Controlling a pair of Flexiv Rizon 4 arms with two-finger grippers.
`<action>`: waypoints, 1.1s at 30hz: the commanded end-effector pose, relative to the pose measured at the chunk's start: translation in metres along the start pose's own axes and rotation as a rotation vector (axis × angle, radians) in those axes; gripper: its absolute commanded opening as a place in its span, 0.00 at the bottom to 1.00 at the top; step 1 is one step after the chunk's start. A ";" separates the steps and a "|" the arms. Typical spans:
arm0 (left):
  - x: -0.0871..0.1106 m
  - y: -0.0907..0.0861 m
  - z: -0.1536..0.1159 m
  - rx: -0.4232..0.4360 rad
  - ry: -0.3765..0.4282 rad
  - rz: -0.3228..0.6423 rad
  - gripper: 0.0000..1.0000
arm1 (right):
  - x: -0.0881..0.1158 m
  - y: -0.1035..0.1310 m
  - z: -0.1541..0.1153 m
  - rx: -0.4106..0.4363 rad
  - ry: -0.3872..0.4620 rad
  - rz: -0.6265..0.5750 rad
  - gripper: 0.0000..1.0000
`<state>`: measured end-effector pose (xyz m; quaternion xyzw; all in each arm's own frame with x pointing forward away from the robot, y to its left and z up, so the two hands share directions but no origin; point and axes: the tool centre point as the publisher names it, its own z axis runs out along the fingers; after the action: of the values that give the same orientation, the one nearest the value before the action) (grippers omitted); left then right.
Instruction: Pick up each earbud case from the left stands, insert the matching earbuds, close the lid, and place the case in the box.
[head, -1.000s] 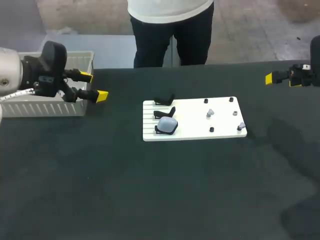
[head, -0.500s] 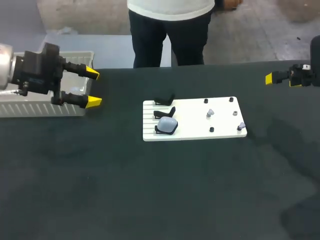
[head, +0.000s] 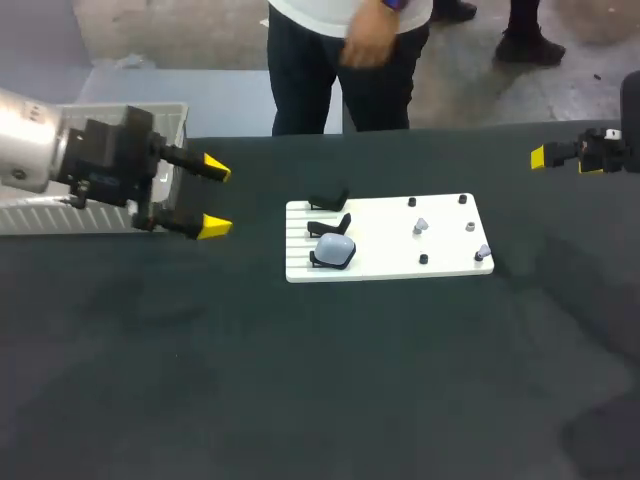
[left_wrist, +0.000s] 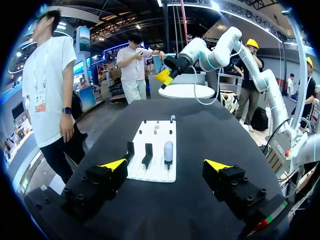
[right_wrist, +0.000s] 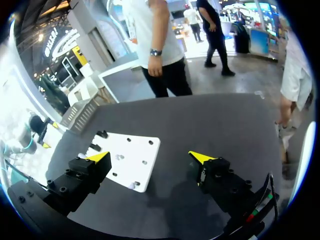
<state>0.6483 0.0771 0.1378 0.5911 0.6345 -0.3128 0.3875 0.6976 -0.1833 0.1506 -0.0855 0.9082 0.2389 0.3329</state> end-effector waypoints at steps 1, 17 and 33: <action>0.002 -0.004 0.038 -0.045 -0.007 0.000 1.00 | 0.000 -0.001 0.001 -0.003 0.000 -0.001 1.00; 0.002 -0.011 0.077 -0.040 -0.042 -0.025 1.00 | 0.000 -0.001 0.001 -0.003 0.000 -0.001 1.00; 0.018 -0.007 0.091 -0.029 -0.083 -0.017 1.00 | 0.000 -0.001 0.001 -0.003 0.000 -0.001 1.00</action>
<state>0.6477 0.0107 0.0883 0.5731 0.6306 -0.3238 0.4112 0.6977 -0.1833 0.1505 -0.0855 0.9082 0.2388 0.3328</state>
